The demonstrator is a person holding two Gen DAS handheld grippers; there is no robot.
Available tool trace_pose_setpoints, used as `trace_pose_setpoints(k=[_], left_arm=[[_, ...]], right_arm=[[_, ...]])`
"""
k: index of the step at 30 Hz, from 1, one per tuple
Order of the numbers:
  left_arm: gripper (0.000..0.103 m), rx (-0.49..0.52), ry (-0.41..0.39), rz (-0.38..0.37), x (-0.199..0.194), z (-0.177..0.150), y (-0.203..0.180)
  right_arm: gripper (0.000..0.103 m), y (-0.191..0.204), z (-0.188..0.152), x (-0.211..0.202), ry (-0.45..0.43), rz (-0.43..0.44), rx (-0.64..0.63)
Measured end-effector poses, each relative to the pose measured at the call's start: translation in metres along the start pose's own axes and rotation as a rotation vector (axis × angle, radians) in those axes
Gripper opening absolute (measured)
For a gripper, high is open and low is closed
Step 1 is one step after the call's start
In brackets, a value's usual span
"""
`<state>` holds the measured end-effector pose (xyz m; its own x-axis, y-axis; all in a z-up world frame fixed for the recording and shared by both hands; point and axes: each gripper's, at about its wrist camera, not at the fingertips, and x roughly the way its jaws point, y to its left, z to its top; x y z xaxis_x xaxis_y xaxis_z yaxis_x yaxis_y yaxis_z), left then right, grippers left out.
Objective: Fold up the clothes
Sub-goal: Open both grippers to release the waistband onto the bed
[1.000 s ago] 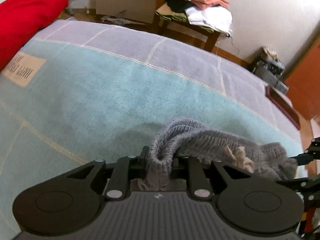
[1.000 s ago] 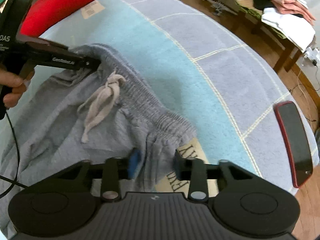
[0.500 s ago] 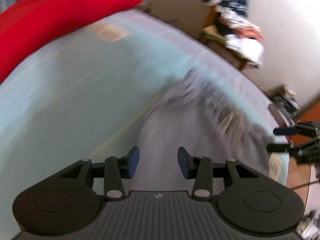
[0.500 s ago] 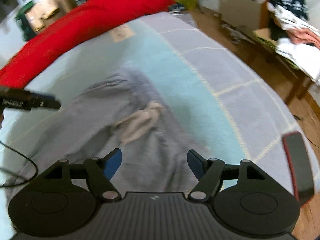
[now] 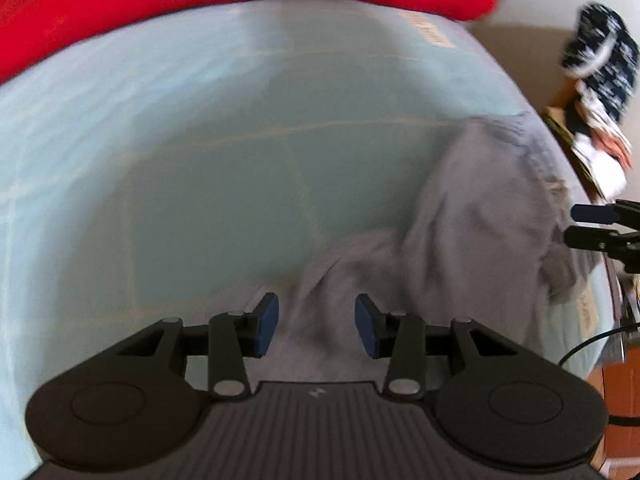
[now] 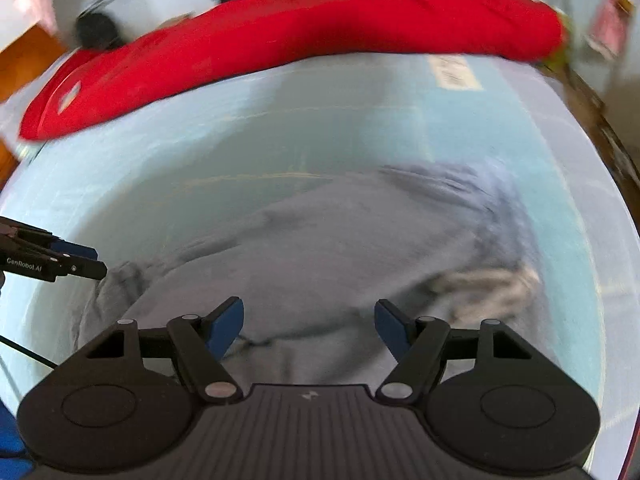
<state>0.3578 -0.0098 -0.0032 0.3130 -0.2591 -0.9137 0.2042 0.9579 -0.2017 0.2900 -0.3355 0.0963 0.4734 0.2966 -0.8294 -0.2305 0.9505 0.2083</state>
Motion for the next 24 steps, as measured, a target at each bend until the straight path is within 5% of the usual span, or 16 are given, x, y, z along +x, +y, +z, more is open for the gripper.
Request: trace_pose_setpoints(k=[9, 17, 20, 21, 24], left_arm=[[0.043, -0.062, 0.004, 0.095, 0.009, -0.044, 0.030], [0.043, -0.157, -0.065, -0.084, 0.032, -0.029, 0.058], [0.033, -0.185, -0.060, -0.187, 0.048, -0.025, 0.064], [0.015, -0.193, -0.061, -0.224, 0.053, -0.024, 0.065], [0.005, -0.168, -0.101, -0.226, 0.046, -0.022, 0.060]], right_arm=[[0.077, 0.040, 0.000, 0.026, 0.046, 0.076, -0.089], [0.077, 0.057, 0.002, 0.030, 0.072, 0.086, -0.143], [0.077, 0.061, 0.003, 0.032, 0.077, 0.084, -0.151], [0.077, 0.063, 0.003, 0.032, 0.078, 0.084, -0.154], [0.077, 0.067, 0.004, 0.032, 0.080, 0.083, -0.165]])
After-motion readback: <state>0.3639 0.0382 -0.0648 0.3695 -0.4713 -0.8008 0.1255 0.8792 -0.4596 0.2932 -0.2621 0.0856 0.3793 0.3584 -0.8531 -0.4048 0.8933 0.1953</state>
